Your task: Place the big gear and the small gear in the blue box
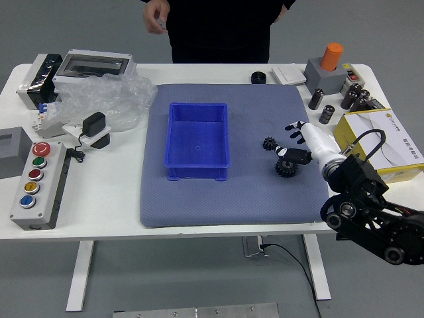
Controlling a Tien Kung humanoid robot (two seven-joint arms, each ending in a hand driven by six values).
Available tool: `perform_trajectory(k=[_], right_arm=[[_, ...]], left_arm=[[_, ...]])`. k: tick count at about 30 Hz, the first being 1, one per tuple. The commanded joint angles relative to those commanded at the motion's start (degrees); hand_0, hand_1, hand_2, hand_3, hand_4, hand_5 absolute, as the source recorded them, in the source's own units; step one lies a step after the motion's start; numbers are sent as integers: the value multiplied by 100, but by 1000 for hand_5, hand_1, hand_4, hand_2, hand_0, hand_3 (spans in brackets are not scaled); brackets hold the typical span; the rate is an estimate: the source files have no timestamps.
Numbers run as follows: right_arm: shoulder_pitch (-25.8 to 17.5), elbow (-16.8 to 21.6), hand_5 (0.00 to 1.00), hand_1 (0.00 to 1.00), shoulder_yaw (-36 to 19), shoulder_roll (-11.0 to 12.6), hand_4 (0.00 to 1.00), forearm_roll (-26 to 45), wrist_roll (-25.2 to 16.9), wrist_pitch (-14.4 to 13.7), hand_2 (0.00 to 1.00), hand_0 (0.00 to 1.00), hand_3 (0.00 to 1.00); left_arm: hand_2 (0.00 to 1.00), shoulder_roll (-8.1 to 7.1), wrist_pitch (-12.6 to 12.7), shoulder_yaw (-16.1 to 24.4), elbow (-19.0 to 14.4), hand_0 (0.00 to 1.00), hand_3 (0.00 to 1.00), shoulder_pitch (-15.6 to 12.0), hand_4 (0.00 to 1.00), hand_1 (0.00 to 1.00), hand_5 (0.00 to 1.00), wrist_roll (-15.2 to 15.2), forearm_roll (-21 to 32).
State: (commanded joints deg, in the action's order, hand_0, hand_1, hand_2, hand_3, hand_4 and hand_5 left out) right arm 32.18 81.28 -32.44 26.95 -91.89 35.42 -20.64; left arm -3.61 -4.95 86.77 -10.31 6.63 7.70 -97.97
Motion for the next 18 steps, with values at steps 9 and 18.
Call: perform_trajectory(k=[9,18], right_arm=[[176,-205,401,667,338,-52,722,99,-80,45,778,725,807],[223,-353,384,678,420,-61,729,102,-126,103,796,735,815]], left_arm=[[767,4,-3,-3,0,757,812,2,589,740,138,2,-12],[767,0,6,-10,0,757,812,0,589,740,138,2,0]])
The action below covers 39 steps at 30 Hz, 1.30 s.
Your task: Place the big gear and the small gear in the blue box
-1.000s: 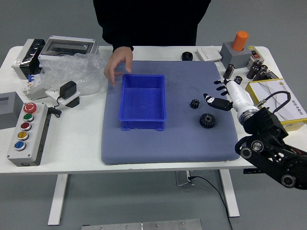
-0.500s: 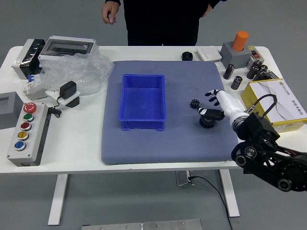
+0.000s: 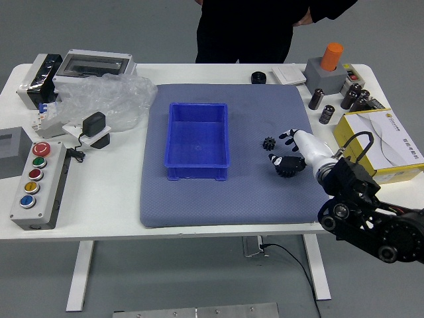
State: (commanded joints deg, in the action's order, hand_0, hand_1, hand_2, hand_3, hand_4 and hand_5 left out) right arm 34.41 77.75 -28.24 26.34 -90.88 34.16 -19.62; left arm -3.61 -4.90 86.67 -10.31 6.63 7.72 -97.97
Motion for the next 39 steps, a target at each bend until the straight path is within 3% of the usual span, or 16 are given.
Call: perform_trajectory(k=[39], right_arm=[[64,-223,335,680,465,0,713,194,122,243,780,736,787]], left_arm=[[765,10,-8,15,0,757,811,11,591,739,135,-2,-9]])
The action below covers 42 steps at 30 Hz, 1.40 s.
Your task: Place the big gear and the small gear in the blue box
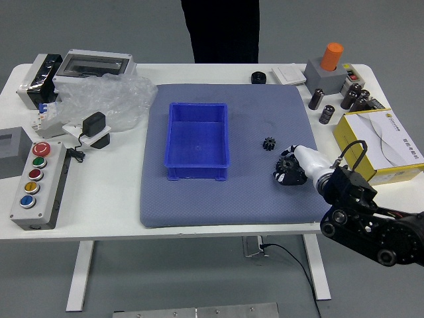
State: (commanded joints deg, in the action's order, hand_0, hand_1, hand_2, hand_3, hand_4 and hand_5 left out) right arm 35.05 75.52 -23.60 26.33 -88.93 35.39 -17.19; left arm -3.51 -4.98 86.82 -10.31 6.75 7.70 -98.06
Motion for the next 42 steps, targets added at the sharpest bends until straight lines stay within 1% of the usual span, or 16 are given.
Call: perform_trajectory(k=[8,9,14,15,20,21,26,27,32,33,38,39,42], right_arm=[[-25,-37,328,679,39,-2,698,-48,22,-59,772,733,771],[-28,-40,291,648,42,-3,609,-67,27,-66,744,708,710],[-53,-76,291,648,71,-16,609,-189,35,-106,744,708,710],[-59,-83,192,595,77,-19,452,-219,32,-117,709,699,672],[-78,-109,192,595,97,-31,452,-371,5,-196,709,699,672],[-81,-113,172,553,98,-34,395,-401,-1,-211,616,720,645],[-100,-135,172,553,99,-43,395,-537,-11,-269,616,720,645],[-104,-139,128,527,97,-45,358,-568,-15,-288,583,698,624],[-136,-112,128,527,21,-57,358,-729,-11,-379,583,698,624],[-144,-91,90,512,-17,-60,355,-771,-2,-398,559,686,615],[-161,19,90,512,-222,-71,355,-962,74,-425,559,686,615],[-158,57,51,513,-279,-73,341,-1016,103,-420,554,687,618],[-144,175,51,513,-450,-84,341,-1178,159,-403,554,687,618]], left_arm=[[765,5,-2,1,0,757,813,-2,594,740,134,1,-15],[765,5,-2,1,0,757,812,-2,595,740,133,0,-16],[765,12,0,-2,0,757,812,-5,595,740,133,-1,-23],[765,13,1,-3,0,757,812,-7,597,738,132,-1,-24],[765,16,11,-8,0,757,812,-12,597,738,132,-3,-24],[765,16,13,-8,0,757,812,-12,597,739,131,-3,-24],[765,15,18,-8,0,757,812,-5,597,739,131,-8,-23],[765,15,19,-8,0,757,811,-3,599,739,131,-8,-23],[765,16,23,-9,0,757,811,-2,599,739,131,-9,-16],[764,16,25,-8,0,757,811,-4,599,739,130,-9,-15],[764,15,28,-5,0,757,811,-8,599,739,130,-6,-12],[764,15,27,-3,0,756,811,-7,600,739,130,-5,-12],[764,15,24,1,0,756,811,-3,600,739,130,-4,-12]])
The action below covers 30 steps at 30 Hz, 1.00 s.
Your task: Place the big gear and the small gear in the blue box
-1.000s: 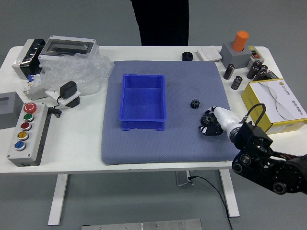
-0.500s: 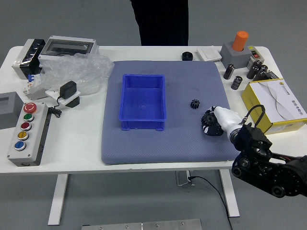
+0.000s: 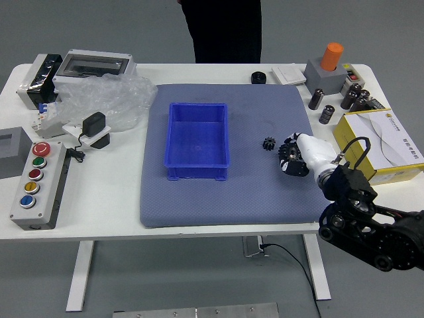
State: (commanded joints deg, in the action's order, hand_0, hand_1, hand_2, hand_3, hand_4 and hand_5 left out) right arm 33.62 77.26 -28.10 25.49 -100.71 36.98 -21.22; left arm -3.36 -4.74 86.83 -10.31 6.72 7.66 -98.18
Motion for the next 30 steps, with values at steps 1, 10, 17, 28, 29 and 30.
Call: perform_trajectory(k=[1,10,17,28,29,30], right_arm=[[7,35,51,513,-52,-6,341,-49,0,5,554,687,618],[177,390,30,514,-476,-160,353,-520,0,65,551,693,620],[336,496,27,514,-622,-461,362,-825,0,118,549,691,618],[488,425,22,515,-632,-1243,371,-1197,0,79,549,698,619],[499,404,22,515,-623,-1332,371,-1223,0,69,549,698,619],[513,378,22,515,-610,-1427,371,-1245,0,58,549,698,619]], left_arm=[[764,0,-1,1,0,756,811,1,600,739,130,1,0],[764,-7,-17,11,0,756,811,12,601,739,130,11,2],[764,-7,-30,16,0,756,811,2,601,739,130,25,-13],[764,1,-67,37,0,756,811,-2,604,739,132,53,-77],[764,2,-71,39,0,756,811,-2,604,739,132,57,-85],[764,3,-76,40,0,756,811,-2,604,739,132,61,-93]])
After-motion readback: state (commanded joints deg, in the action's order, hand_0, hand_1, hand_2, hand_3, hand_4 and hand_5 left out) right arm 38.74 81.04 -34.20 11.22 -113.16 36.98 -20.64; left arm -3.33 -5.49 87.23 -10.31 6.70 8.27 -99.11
